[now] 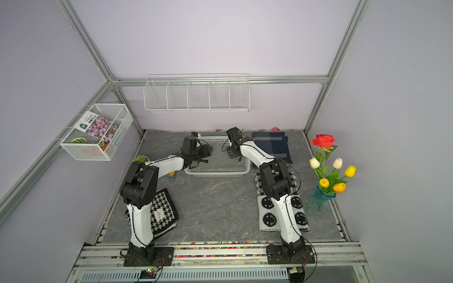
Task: Put the folded scarf in the basket
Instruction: Place the scarf in the basket.
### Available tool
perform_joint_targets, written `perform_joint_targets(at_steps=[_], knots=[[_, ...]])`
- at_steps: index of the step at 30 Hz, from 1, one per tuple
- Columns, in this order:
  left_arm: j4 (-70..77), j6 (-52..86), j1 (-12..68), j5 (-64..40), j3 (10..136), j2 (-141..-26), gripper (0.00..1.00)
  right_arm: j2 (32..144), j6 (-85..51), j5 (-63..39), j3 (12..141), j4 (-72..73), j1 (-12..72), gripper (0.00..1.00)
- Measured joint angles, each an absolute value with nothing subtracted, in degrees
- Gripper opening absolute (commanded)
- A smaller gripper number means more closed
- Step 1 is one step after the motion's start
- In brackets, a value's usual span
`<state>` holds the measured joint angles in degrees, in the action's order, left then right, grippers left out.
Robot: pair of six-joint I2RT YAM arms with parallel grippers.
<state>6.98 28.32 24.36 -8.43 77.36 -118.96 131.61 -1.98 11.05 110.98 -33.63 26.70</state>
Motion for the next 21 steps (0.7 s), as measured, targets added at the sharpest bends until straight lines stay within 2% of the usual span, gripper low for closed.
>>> perform_joint_targets(at_steps=[9, 21], knots=[[6.8, 27.4, 23.8, -8.5, 77.4, -117.7, 0.58, 130.3, -0.2, 12.6, 108.4, -32.1, 26.8, 0.49], [5.3, 26.9, 25.2, -10.2, 72.1, -98.8, 0.59, 106.8, -3.4, 7.5, 90.0, -27.4, 28.7, 0.51]])
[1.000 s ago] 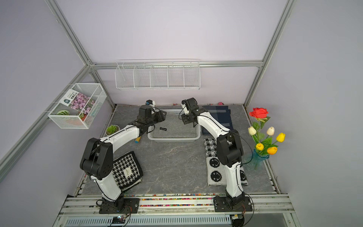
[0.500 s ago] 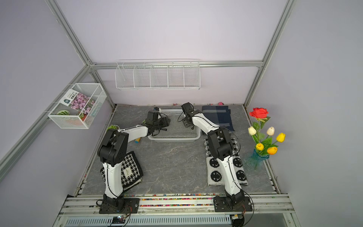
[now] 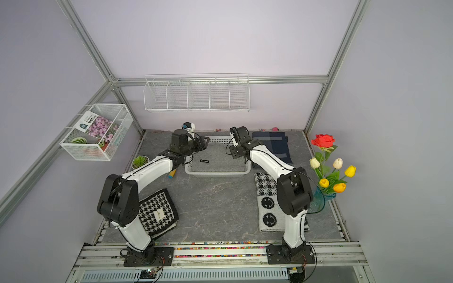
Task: Put the folded scarf in the basket
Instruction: Place the scarf in the basket, then adjust the scarf at the center of the board.
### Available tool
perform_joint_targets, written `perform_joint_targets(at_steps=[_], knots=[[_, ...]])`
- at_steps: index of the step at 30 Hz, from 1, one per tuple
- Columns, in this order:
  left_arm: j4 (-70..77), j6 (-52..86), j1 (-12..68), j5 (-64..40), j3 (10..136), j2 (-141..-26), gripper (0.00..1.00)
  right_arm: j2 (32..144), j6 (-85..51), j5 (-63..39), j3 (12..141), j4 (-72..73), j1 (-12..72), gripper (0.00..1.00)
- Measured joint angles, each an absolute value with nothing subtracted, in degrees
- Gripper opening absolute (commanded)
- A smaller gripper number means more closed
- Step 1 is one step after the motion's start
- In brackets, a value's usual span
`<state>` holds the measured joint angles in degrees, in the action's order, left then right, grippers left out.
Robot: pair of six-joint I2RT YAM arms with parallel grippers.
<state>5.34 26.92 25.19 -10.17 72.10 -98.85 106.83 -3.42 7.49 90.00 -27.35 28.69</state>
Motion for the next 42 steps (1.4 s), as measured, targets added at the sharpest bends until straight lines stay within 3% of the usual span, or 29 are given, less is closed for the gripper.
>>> perform_joint_targets(at_steps=[8, 19, 25, 42], knots=[[1.1, 26.9, 29.8, -9.2, 62.0, -86.7, 0.59, 90.9, -7.1, 7.1, 69.3, -24.6, 32.9, 0.51], [1.1, 28.6, 32.3, -9.1, 37.5, -70.4, 0.62, 70.2, -13.4, 9.3, 46.8, -19.7, 33.3, 0.56], [5.3, 31.5, 32.3, -9.5, 25.7, -64.1, 0.63, 72.1, -15.0, 14.5, 43.2, -18.9, 32.3, 0.60], [8.3, 31.0, 32.3, -7.0, 24.9, -64.4, 0.63, 86.1, -12.2, 24.7, 51.9, -21.7, 29.3, 0.66]])
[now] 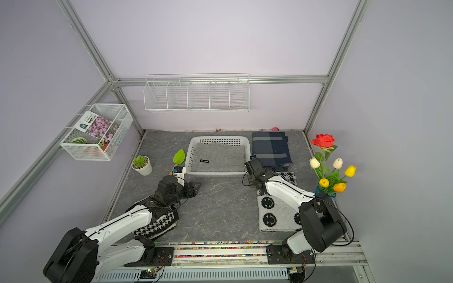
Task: Put the folded scarf in the basket
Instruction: Adjust the scarf at the center of the board.
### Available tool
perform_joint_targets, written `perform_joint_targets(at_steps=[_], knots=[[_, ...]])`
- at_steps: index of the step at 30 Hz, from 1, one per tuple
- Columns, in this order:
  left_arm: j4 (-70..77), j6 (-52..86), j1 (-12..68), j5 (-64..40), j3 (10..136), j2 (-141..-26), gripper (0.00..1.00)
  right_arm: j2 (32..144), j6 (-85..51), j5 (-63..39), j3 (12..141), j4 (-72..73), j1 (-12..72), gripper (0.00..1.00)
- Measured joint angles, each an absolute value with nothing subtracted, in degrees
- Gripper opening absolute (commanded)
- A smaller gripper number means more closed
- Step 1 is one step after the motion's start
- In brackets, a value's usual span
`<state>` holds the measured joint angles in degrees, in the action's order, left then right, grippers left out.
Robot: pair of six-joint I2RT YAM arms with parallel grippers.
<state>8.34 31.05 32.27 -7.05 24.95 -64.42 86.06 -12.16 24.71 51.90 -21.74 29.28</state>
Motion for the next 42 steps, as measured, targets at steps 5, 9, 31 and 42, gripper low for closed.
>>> perform_joint_targets(at_steps=[5, 9, 31, 42], knots=[[8.3, 31.0, 32.3, -7.1, 24.9, -64.3, 0.63, 89.3, -10.7, 25.6, 53.0, -23.4, 29.3, 0.66], [8.1, 31.0, 32.3, -7.1, 24.9, -63.1, 0.63, 92.5, -10.0, 25.4, 54.3, -25.6, 29.2, 0.63], [8.3, 31.2, 32.3, -7.6, 24.9, -62.8, 0.63, 91.4, -7.6, 25.9, 53.4, -29.3, 37.0, 0.21], [8.3, 31.2, 32.3, -7.6, 24.9, -63.3, 0.63, 88.3, -5.5, 21.1, 53.3, -36.0, 45.8, 0.24]])
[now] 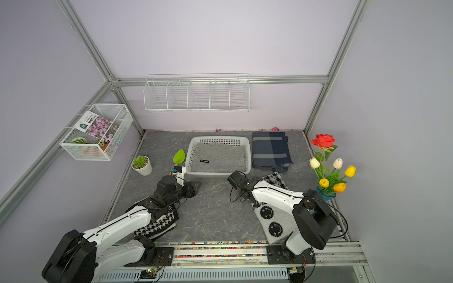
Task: Put the folded scarf in the basket
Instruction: Adjust the scarf at the center of the board.
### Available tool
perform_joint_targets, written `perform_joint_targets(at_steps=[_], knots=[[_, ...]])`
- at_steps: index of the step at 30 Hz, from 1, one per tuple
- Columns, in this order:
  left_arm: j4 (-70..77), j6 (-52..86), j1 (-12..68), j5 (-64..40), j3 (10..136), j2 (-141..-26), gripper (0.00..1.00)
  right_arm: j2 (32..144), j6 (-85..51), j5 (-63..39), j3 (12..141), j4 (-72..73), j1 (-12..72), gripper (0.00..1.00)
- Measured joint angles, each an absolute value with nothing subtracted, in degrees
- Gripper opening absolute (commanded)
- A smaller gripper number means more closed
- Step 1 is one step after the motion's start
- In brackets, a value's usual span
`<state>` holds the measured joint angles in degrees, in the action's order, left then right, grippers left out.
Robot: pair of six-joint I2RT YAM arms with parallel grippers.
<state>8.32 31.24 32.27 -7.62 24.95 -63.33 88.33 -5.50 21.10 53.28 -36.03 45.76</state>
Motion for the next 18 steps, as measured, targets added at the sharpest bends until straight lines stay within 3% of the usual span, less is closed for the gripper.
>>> perform_joint_targets(at_steps=[11, 18], knots=[[8.3, 31.3, 32.3, -7.9, 24.9, -64.2, 0.63, 84.6, -4.2, 6.2, 52.6, -38.2, 52.9, 0.19], [8.3, 31.3, 32.3, -8.1, 24.9, -64.6, 0.63, 79.6, -2.4, -4.8, 51.2, -36.7, 58.7, 0.30]])
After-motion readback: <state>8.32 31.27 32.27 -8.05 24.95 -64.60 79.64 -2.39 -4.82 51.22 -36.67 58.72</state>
